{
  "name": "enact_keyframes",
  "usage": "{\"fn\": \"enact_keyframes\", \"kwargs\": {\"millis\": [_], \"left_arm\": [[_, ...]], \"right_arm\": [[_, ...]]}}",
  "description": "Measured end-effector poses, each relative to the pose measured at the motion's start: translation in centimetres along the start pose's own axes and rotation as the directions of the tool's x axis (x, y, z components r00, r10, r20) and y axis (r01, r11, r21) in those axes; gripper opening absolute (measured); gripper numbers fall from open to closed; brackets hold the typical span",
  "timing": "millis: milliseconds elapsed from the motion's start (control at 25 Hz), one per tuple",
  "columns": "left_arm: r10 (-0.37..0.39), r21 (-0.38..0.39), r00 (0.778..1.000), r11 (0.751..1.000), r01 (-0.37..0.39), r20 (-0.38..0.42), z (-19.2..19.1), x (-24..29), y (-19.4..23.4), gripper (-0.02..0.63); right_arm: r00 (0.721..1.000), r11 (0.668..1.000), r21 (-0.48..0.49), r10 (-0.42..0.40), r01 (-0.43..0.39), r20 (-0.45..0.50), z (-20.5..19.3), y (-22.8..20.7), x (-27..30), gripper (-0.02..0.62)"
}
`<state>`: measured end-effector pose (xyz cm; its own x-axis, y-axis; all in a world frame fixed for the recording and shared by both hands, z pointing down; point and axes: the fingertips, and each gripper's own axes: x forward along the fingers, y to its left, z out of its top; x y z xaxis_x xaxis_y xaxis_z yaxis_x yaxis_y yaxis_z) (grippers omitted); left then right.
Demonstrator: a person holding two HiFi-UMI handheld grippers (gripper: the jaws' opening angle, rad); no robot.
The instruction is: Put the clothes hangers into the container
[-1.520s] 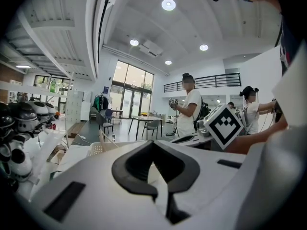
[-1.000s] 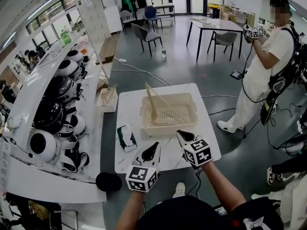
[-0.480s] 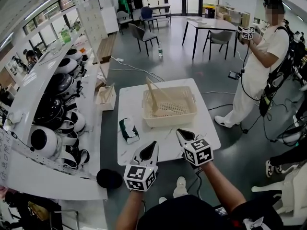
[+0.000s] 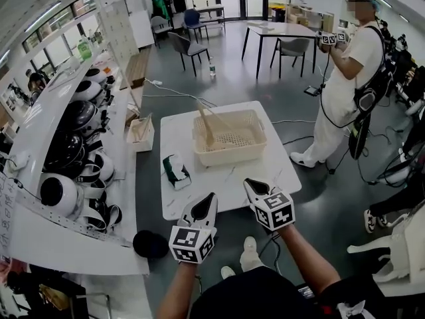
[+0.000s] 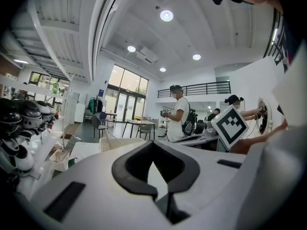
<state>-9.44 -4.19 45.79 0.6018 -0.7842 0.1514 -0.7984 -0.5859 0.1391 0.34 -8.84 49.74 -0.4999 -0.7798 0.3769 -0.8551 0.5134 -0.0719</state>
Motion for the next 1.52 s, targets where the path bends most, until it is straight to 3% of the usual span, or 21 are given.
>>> {"fn": "enact_keyframes", "kwargs": {"millis": [560,1520], "left_arm": [[-0.004,-0.030,1.000,1.000,0.005,0.027,-0.3,-3.0,-1.1,0.002],[0.002,0.005,0.999,1.000,-0.003,0.034,0.8,0.9,-5.7,0.002]], "right_arm": [[0.999,0.999,-0.004,-0.036,0.036,0.023,0.1,1.9,-3.4,0.020],[0.989,0.999,-0.048,0.007,0.000,0.148,2.9,-1.5,-6.8,0.018]]}}
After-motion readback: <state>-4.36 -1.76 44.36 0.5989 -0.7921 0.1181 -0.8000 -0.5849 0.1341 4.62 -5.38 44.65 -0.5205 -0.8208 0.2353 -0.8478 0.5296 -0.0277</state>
